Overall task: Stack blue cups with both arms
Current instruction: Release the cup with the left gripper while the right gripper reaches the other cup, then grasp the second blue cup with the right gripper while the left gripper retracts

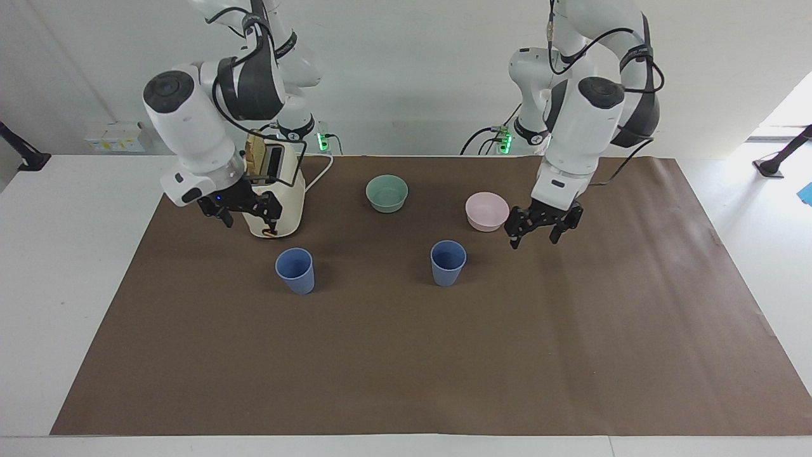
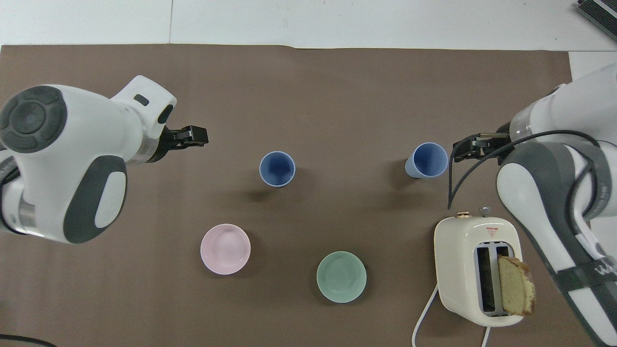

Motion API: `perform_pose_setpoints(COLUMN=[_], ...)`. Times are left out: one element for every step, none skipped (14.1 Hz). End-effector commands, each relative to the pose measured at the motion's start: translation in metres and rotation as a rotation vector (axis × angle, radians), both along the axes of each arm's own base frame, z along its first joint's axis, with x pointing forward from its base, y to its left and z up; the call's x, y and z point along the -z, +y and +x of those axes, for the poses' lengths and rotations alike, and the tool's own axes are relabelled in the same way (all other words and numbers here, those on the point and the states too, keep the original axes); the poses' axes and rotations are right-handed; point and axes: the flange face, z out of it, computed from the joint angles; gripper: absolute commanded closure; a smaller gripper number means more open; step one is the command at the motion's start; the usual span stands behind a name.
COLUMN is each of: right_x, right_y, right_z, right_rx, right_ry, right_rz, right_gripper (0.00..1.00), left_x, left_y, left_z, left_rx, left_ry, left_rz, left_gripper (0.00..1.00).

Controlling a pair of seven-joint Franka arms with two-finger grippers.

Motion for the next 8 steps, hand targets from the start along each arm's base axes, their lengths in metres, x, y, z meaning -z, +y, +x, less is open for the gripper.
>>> perform_pose_setpoints(right_x=[0.04,0.051,0.06,0.071,0.079,0.083,0.09,0.1], right_y=[0.006,0.006,0.006,0.01,0.016,0.019,0.02,0.021], right_z=[0.005,0.007,0.008,0.005,0.003,0.004,0.005,0.005], right_rx=[0.013,0.014,0.014,0.009,0.001,-0.003,-0.004,-0.004], right_ry=[0.001,0.005,0.013,0.032,0.048,0.047,0.03,0.022], right_rz=[0.03,0.034,0.035,0.035,0.035,0.036,0.04,0.042], right_gripper=[0.0,0.0,0.0,0.0,0.0,0.0,0.0,0.0], left_x=[-0.009,-0.014,-0.018,-0.022,-0.026,-0.031,-0.036,-0.049], left_y=[0.044,0.057,0.069,0.083,0.096,0.11,0.118,0.124], left_z=[-0.007,-0.01,-0.011,-0.012,-0.013,-0.015,-0.016,-0.017], left_rx=[0.077,0.103,0.117,0.131,0.157,0.164,0.174,0.182], left_ry=[0.044,0.055,0.063,0.068,0.07,0.074,0.078,0.08], left_rz=[0.042,0.05,0.054,0.058,0.064,0.065,0.068,0.069], left_gripper=[0.0,0.0,0.0,0.0,0.0,0.0,0.0,0.0])
